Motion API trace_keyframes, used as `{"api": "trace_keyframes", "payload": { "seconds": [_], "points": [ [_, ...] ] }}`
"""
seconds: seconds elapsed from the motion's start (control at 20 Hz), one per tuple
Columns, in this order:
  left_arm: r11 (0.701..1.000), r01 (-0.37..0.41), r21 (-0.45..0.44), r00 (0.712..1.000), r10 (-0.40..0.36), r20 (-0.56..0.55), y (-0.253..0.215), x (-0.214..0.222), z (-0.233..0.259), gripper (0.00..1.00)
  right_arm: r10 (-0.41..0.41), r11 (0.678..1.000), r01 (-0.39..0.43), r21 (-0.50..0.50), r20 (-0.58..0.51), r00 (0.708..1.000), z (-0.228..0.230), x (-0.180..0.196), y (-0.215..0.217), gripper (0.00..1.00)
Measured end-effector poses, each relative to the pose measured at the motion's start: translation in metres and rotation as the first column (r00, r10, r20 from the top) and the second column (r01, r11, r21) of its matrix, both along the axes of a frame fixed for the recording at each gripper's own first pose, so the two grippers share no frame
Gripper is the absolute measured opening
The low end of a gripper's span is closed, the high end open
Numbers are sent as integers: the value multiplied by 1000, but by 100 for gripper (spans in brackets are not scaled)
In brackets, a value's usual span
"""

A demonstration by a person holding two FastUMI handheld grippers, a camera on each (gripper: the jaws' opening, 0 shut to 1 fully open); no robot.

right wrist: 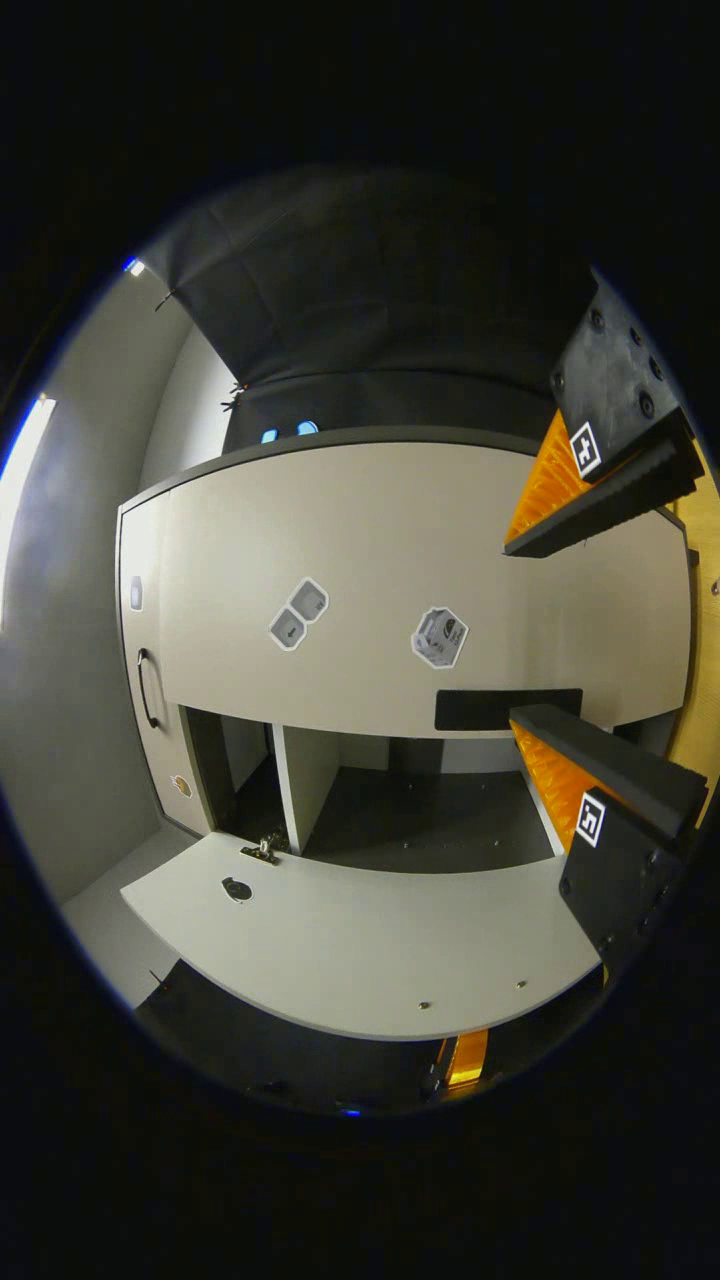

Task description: Grab one shoe with the right hand and put it into the shoe cabinet, grab the other shoe with the left hand and put it into the shoe cabinet; then close the right door with the right hand and the left door with the left hand.

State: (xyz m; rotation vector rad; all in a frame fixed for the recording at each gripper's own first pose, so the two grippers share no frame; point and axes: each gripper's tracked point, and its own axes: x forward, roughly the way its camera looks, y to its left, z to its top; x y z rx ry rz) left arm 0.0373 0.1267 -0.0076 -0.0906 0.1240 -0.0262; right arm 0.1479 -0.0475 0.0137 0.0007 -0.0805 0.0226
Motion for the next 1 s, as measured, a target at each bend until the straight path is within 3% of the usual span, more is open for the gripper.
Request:
{"api": "trace_keyframes", "payload": {
  "seconds": [0.2, 0.35, 0.5, 0.8, 1.0],
  "points": [
    [998, 37, -44, 999, -36, 13, -33, 24, -3, 91, -3, 999, 2, -41, -6, 1000, -2, -14, -24, 98],
    [1000, -1, -16, 1000, 1, 14, -46, 50, -7, 92, -16, 998, 15, -56, -11, 1000, -2, -23, -45, 98],
    [1000, 26, -8, 999, -26, 27, -76, 83, -10, 88, -28, 998, 28, -60, -4, 1000, 2, -32, -65, 98],
    [993, -59, 103, 998, 55, 40, -96, 132, -10, 92, -18, 998, 17, -57, -18, 1000, -2, -43, -91, 98],
    [990, -105, 92, 994, 101, 42, -100, 155, -12, 92, 1, 999, -3, -49, -42, 999, -11, -46, -101, 98]
  ]
}}
